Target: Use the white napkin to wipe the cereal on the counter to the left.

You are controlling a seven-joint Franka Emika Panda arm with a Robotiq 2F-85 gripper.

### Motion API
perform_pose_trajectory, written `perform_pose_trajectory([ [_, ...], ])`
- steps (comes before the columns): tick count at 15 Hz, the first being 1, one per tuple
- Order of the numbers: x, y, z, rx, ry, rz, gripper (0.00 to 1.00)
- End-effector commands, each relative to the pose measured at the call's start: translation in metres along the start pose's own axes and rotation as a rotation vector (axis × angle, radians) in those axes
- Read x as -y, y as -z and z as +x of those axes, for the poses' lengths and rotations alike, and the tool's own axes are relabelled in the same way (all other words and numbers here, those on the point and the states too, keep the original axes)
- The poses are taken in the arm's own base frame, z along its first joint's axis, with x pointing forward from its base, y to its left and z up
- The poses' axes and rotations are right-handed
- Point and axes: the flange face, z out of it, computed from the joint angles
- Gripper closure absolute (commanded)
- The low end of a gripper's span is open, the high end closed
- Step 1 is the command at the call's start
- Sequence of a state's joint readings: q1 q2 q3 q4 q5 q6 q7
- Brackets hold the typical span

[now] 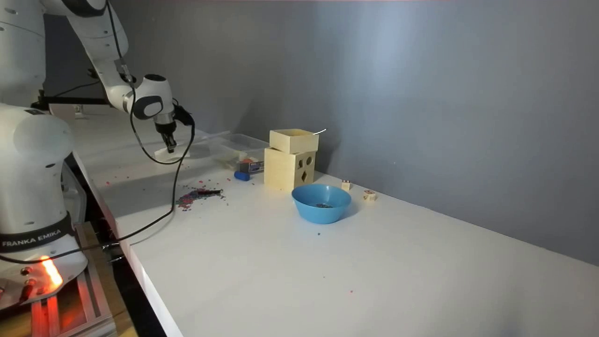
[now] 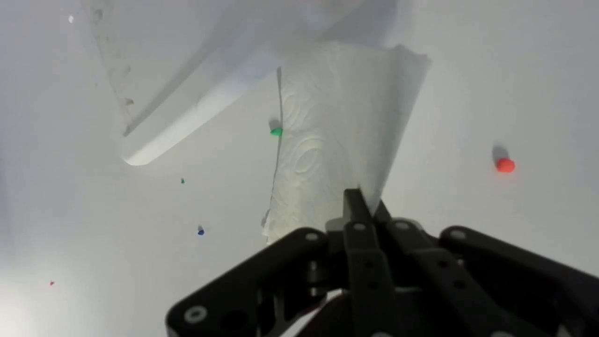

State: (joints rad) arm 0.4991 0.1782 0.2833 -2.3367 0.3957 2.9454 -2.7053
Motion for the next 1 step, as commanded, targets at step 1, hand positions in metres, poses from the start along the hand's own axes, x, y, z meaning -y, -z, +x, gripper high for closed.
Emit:
perform_pose_trajectory([
  [1, 0.0297, 0.0030, -0.0093, -0.130, -0.071, 0.013, 0.68],
])
